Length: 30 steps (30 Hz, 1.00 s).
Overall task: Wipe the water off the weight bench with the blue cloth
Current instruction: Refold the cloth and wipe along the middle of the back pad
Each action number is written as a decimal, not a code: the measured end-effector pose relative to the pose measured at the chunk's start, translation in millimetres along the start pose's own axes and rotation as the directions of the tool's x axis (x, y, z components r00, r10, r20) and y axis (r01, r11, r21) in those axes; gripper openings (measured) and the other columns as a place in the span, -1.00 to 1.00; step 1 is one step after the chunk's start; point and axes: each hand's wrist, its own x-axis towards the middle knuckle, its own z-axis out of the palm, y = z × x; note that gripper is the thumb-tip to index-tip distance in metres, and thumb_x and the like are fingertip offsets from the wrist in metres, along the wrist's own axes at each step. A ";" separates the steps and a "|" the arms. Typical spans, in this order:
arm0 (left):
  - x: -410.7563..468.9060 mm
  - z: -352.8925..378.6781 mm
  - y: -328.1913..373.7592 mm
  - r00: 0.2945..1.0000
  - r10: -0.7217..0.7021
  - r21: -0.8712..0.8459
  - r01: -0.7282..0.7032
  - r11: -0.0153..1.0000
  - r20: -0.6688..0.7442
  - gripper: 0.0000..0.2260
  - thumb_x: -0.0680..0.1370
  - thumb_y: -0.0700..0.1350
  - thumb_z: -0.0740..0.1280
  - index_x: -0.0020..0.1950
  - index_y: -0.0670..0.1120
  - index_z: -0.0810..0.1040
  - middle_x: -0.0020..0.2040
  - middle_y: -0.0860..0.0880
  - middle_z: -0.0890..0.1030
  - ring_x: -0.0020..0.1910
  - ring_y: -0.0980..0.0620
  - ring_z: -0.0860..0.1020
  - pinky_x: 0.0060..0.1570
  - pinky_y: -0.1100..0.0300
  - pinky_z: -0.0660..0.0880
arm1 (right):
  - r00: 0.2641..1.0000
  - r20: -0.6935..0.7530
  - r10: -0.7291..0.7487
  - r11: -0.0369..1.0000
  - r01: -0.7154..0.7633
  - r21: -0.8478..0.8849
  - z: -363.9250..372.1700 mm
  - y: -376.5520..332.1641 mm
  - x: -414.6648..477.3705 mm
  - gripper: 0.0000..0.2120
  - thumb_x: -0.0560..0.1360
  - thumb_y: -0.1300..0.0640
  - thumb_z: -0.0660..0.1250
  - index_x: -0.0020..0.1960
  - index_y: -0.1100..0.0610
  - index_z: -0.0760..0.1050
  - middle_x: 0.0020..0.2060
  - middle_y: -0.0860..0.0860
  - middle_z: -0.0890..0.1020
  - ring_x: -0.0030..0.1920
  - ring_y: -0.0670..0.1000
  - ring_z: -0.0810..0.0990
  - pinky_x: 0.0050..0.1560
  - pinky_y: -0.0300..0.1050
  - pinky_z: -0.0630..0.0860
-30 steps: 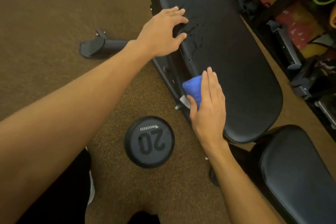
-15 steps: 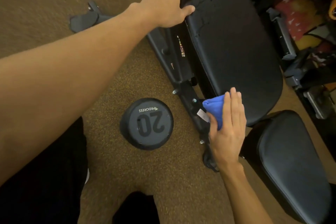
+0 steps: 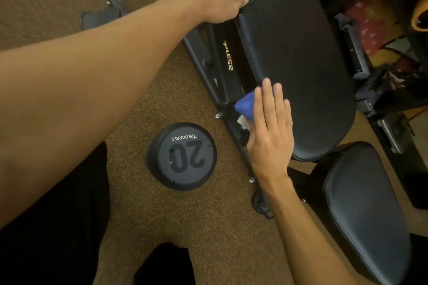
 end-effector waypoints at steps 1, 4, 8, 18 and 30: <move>-0.8 1.3 2.5 1.000 -0.013 0.004 0.013 1.000 -0.012 -0.59 0.66 0.14 0.26 0.48 0.04 0.52 0.40 0.05 0.58 0.39 -0.05 0.53 0.38 -0.06 0.49 | 1.000 0.001 0.006 1.000 -0.006 -0.007 -2.7 6.6 -18.2 -0.46 0.72 0.34 0.28 0.66 0.27 0.24 0.67 0.18 0.22 0.69 0.21 0.16 0.65 0.24 0.20; -1.6 6.5 12.5 0.998 -0.052 0.011 0.052 0.999 -0.033 -0.59 0.67 0.07 0.23 0.50 0.01 0.51 0.41 0.01 0.59 0.40 -0.08 0.53 0.40 -0.02 0.48 | 0.999 -0.010 0.045 0.999 -0.045 -0.009 -9.2 29.8 -71.2 -0.45 0.67 0.38 0.32 0.64 0.28 0.29 0.65 0.23 0.26 0.66 0.27 0.21 0.62 0.33 0.23; -2.6 15.7 20.5 0.994 -0.105 -0.015 0.104 0.994 -0.028 -0.58 0.69 0.05 0.19 0.53 0.01 0.47 0.45 -0.01 0.57 0.45 -0.08 0.50 0.42 0.04 0.43 | 0.984 -0.055 0.167 0.980 -0.159 0.122 -9.7 59.5 -108.9 -0.35 0.60 0.46 0.36 0.63 0.26 0.24 0.61 0.31 0.29 0.65 0.33 0.21 0.58 0.40 0.27; 0.5 12.3 12.3 0.990 -0.140 -0.047 0.141 0.989 0.023 -0.58 0.71 0.03 0.28 0.58 0.04 0.45 0.62 0.00 0.40 0.62 -0.05 0.31 0.60 -0.07 0.28 | 0.990 -0.046 0.136 0.988 -0.132 0.074 -8.3 33.7 -72.3 -0.45 0.68 0.21 0.40 0.60 0.31 0.32 0.61 0.24 0.34 0.65 0.26 0.25 0.59 0.31 0.28; 8.6 -0.8 0.7 0.991 -0.103 -0.034 0.107 0.994 0.089 -0.56 0.70 0.03 0.32 0.58 0.02 0.45 0.66 0.00 0.32 0.68 0.01 0.19 0.65 -0.10 0.15 | 0.998 0.044 0.038 0.997 -0.035 -0.071 14.3 -16.5 69.6 -0.40 0.74 0.09 0.25 0.70 0.23 0.15 0.69 0.19 0.16 0.70 0.22 0.11 0.67 0.17 0.14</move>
